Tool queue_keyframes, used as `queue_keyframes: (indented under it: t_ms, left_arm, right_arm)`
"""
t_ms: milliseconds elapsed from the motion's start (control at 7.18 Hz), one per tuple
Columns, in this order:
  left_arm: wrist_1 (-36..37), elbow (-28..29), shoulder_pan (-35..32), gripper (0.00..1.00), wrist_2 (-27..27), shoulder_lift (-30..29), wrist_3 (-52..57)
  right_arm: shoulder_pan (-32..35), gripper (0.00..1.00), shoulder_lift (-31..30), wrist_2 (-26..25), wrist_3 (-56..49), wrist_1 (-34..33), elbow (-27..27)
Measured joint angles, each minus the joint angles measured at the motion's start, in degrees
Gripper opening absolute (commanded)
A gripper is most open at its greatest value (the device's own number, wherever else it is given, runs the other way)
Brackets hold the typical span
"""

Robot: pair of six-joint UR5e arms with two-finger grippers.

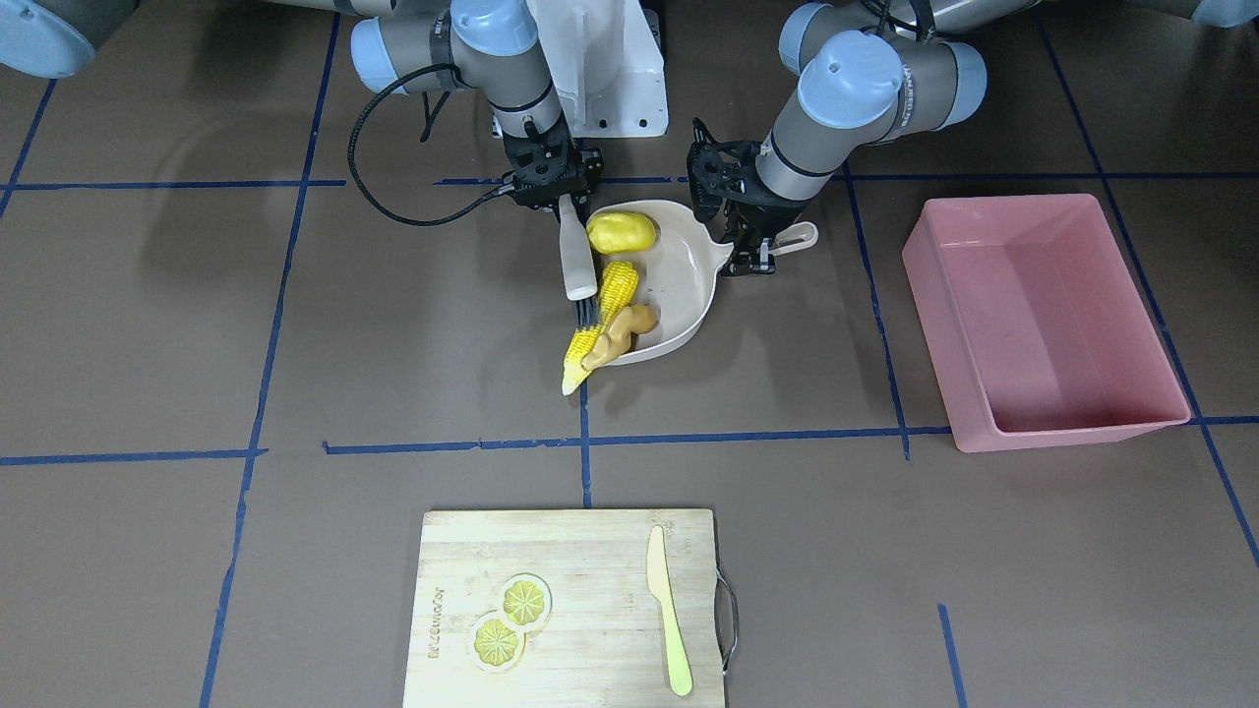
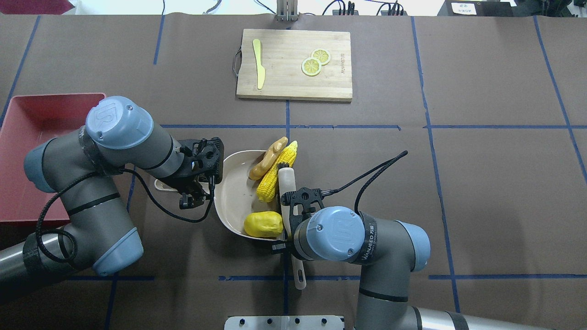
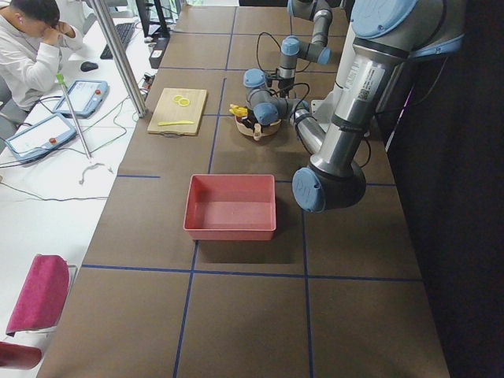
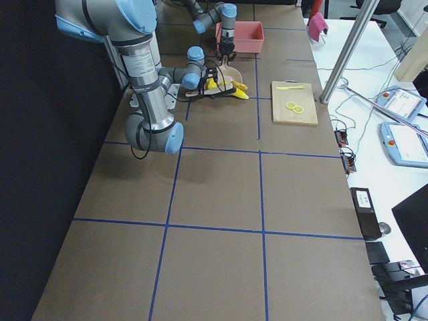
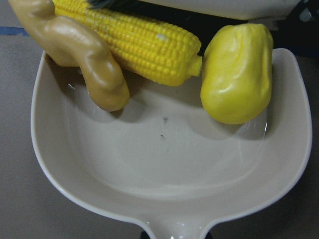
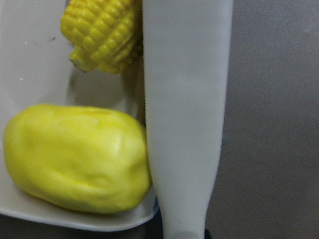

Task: Sweep and dump trash into bin
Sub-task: 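Sweep the ginger, potato and corn into the dustpan with the brush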

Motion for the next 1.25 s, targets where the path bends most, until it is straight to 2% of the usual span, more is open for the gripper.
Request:
queue_keyframes:
  t_ms: [1253]
  left_arm:
    - [-0.09,-0.01,0.00,0.00,-0.07,-0.07,-1.19]
  right_arm:
    - [-1.85,0.00,2.86,-1.62,-0.44,-0.05,-0.08]
